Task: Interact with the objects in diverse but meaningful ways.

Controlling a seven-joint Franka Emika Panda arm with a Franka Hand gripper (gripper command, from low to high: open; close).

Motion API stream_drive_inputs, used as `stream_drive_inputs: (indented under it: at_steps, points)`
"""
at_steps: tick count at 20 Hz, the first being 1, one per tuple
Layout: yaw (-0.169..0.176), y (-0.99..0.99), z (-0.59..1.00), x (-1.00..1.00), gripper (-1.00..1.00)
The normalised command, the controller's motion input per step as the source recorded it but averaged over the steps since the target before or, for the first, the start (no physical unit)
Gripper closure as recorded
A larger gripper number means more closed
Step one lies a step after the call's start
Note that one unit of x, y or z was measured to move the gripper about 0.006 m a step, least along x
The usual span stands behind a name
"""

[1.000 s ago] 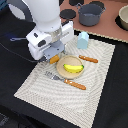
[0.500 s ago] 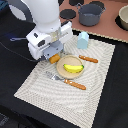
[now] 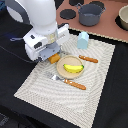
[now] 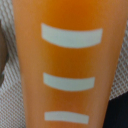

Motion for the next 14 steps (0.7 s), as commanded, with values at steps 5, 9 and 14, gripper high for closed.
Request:
stream_drive_inputs:
  at_steps: [5,9,14]
  points:
    - [0.000,0.00,-0.03,-0.22,1.00]
    - [-0.001,0.00,-0.01,-0.12,1.00]
    - [0.000,-0.03,-0.01,-0.37,1.00]
